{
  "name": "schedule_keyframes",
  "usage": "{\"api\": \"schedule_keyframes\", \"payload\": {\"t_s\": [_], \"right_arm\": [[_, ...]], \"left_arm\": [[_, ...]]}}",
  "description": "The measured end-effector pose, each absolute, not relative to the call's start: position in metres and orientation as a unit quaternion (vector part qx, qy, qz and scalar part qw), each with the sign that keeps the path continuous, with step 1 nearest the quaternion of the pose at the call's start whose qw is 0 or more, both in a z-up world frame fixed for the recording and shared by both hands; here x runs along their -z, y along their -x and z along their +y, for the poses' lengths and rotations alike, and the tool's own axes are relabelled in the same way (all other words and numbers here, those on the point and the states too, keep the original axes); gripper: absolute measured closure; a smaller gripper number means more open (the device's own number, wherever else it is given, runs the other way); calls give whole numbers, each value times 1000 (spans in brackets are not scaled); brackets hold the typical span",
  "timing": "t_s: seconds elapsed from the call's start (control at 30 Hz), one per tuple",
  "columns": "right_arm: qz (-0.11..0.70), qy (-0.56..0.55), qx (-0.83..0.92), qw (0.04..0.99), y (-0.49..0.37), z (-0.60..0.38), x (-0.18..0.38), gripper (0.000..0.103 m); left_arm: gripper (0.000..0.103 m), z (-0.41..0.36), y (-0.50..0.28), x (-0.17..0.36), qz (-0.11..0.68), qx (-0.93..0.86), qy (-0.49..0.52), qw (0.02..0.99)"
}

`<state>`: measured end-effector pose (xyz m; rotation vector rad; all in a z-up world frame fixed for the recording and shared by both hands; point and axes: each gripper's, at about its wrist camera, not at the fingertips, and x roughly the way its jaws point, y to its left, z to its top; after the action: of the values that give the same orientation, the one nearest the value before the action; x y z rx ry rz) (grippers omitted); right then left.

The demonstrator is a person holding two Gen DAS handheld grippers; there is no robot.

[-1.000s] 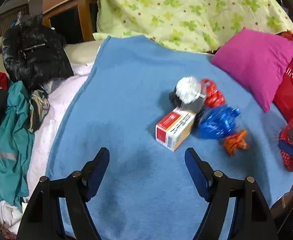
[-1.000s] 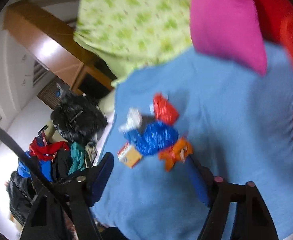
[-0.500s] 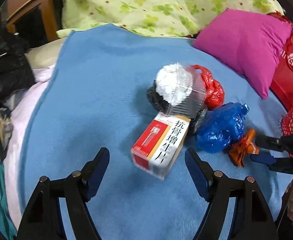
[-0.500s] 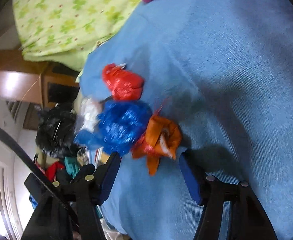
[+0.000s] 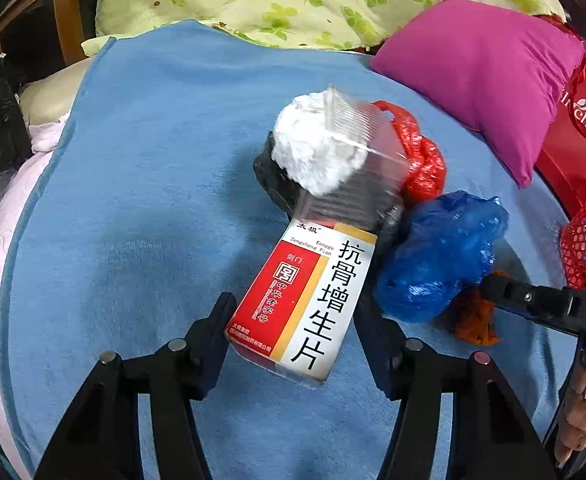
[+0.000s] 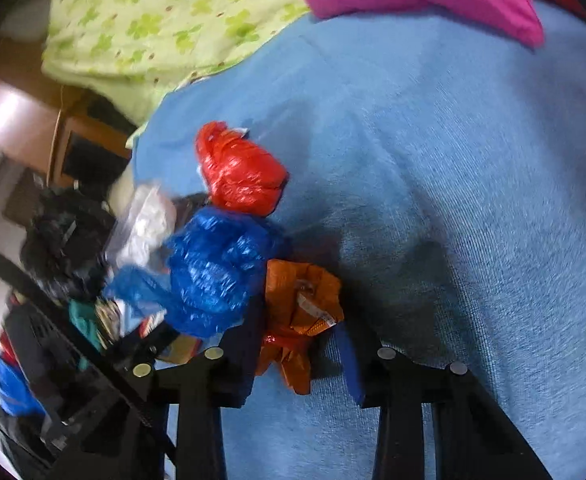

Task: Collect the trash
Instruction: 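Grasp the white-and-red medicine box with the left tool while the right tool grasps the orange bag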

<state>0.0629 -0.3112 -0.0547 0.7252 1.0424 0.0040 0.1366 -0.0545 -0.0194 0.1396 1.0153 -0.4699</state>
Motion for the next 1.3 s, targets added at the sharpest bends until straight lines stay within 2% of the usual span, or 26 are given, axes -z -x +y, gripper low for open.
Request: {"api": "schedule_keyframes", "payload": {"t_s": [0.3, 0.47, 0.53, 0.6, 0.7, 0.8, 0.93, 1.2, 1.27, 1.3], "right_arm": [[491, -245, 13, 836, -41, -311, 25, 66], [511, -214, 20, 832, -19, -323, 27, 66], [518, -221, 11, 826, -18, -327, 31, 62], [526, -214, 17, 823, -19, -328, 35, 51], [534, -225, 9, 815, -21, -330, 42, 42], [538, -201, -16, 818, -25, -321, 44, 27], [540, -163, -23, 825, -20, -309, 45, 25], [530, -170, -28, 830, -12, -312, 36, 25], [526, -166, -30, 834, -13, -306, 34, 26], [518, -152, -29, 841, -13, -304, 31, 30]], "left_arm": [[41, -47, -74, 4, 473, 197, -66, 856], [41, -39, -61, 10, 489, 181, -55, 851], [41, -39, -60, 17, 498, 170, -54, 849], [41, -38, -57, 22, 507, 163, -49, 845], [41, -40, -55, 28, 514, 158, -50, 841], [39, -40, -52, 37, 522, 155, -44, 837], [37, -40, -48, 38, 513, 158, -41, 843], [36, -30, -42, 17, 493, 172, -26, 852], [35, -28, -45, 12, 488, 175, -19, 855], [35, -26, -47, 11, 487, 175, -18, 856]]}}
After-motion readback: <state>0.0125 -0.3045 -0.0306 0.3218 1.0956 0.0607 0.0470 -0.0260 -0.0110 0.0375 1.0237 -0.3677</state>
